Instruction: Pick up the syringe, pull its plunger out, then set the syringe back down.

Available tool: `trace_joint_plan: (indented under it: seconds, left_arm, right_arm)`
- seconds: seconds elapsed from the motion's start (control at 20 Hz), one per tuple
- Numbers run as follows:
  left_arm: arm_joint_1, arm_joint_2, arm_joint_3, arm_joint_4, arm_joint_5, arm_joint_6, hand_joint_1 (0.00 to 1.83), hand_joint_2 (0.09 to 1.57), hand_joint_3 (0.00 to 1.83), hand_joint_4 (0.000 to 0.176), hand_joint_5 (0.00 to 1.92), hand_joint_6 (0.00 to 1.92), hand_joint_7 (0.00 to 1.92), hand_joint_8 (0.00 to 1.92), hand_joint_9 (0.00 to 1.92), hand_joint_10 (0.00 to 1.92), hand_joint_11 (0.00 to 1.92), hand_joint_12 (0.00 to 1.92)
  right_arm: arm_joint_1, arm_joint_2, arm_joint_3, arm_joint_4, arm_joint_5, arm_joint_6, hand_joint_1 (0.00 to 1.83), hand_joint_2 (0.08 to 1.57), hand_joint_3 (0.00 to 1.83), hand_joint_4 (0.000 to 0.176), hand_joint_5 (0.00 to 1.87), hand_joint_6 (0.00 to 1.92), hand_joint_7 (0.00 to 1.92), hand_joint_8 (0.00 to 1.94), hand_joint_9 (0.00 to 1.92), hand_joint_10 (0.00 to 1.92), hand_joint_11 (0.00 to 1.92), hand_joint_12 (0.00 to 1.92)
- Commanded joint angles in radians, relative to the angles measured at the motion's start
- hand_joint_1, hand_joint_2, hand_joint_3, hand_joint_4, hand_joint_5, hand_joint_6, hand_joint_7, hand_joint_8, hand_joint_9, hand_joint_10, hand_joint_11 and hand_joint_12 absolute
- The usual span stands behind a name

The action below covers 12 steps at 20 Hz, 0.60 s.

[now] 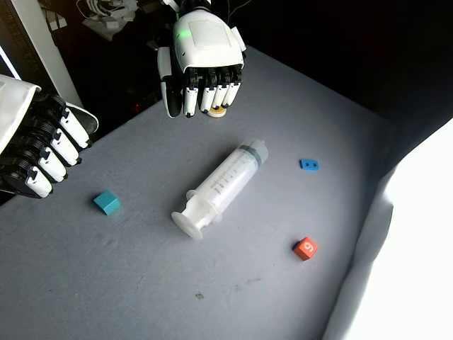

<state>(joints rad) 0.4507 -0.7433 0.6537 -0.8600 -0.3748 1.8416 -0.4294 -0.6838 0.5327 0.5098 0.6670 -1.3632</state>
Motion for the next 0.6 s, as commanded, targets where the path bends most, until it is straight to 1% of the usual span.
trace_joint_plan:
  seconds: [0.0,0.05,0.1,0.25,0.3,0.35,0.4,0.45,0.5,0.55]
  left_arm:
    - [-0.016,0.001,0.005,0.022,-0.074,0.006,0.00,1.04,0.25,0.000,0.03,0.03,0.04,0.03,0.01,0.04,0.00,0.04]
    - [-0.016,0.001,0.007,0.018,-0.074,0.006,0.00,1.04,0.25,0.000,0.03,0.03,0.04,0.03,0.01,0.04,0.00,0.04]
    - [-0.017,0.001,0.009,0.014,-0.078,0.006,0.00,1.15,0.02,0.000,0.05,0.01,0.04,0.00,0.01,0.00,0.00,0.00]
    - [-0.017,0.001,0.009,0.011,-0.096,0.010,0.00,1.16,0.02,0.000,0.05,0.01,0.06,0.01,0.02,0.01,0.02,0.01]
    - [-0.017,0.000,0.009,0.006,-0.099,0.018,0.00,1.15,0.02,0.000,0.06,0.01,0.06,0.01,0.03,0.01,0.02,0.01]
    - [-0.024,-0.002,0.007,-0.042,-0.101,0.069,0.00,1.15,0.01,0.000,0.06,0.01,0.06,0.01,0.03,0.01,0.02,0.01]
    - [-0.043,-0.009,0.004,-0.143,-0.102,0.185,0.04,1.15,0.01,0.000,0.07,0.01,0.08,0.01,0.06,0.01,0.05,0.02]
    - [-0.051,-0.013,0.005,-0.173,-0.102,0.224,0.04,1.15,0.01,0.000,0.07,0.01,0.08,0.01,0.06,0.01,0.05,0.02]
    - [-0.064,-0.023,0.010,-0.256,-0.102,0.308,0.21,1.11,0.00,0.000,0.07,0.01,0.10,0.02,0.07,0.02,0.07,0.04]
    - [-0.068,-0.032,0.015,-0.306,-0.102,0.348,0.51,0.98,0.00,0.000,0.03,0.00,0.08,0.00,0.05,0.00,0.05,0.05]
  right_arm:
    - [0.001,0.003,-0.005,-0.027,0.105,0.001,0.00,1.12,0.13,0.000,0.10,0.05,0.09,0.05,0.03,0.08,0.00,0.06]
    - [0.001,0.003,-0.005,-0.027,0.105,0.001,0.00,1.12,0.13,0.000,0.10,0.05,0.09,0.05,0.03,0.08,0.00,0.06]
    - [0.001,0.003,-0.005,-0.027,0.105,0.001,0.00,1.18,0.02,0.000,0.11,0.01,0.09,0.01,0.05,0.02,0.00,0.06]
    - [0.001,0.003,-0.005,-0.027,0.105,0.001,0.00,1.18,0.01,0.000,0.12,0.00,0.11,0.00,0.07,0.01,0.00,0.08]
    - [0.001,0.003,-0.005,-0.027,0.105,0.001,0.00,1.18,0.00,0.000,0.11,0.00,0.08,0.00,0.05,0.00,0.00,0.03]
    - [0.001,0.003,-0.005,-0.027,0.105,0.001,0.00,1.19,0.00,0.000,0.11,0.00,0.08,0.00,0.04,0.00,0.00,0.01]
    - [0.001,0.003,-0.005,-0.027,0.106,0.001,0.00,1.19,0.00,0.000,0.11,0.00,0.08,0.00,0.05,0.00,0.00,0.00]
    - [0.001,0.003,-0.005,-0.027,0.106,0.001,0.00,1.19,0.00,0.000,0.11,0.00,0.08,0.00,0.05,0.00,0.00,0.00]
    - [0.001,0.003,-0.005,-0.027,0.106,0.002,0.00,1.19,0.00,0.000,0.11,0.00,0.09,0.01,0.05,0.00,0.00,0.00]
    - [0.001,0.003,-0.004,-0.026,0.106,0.002,0.00,1.19,0.00,0.000,0.12,0.01,0.10,0.01,0.07,0.01,0.02,0.01]
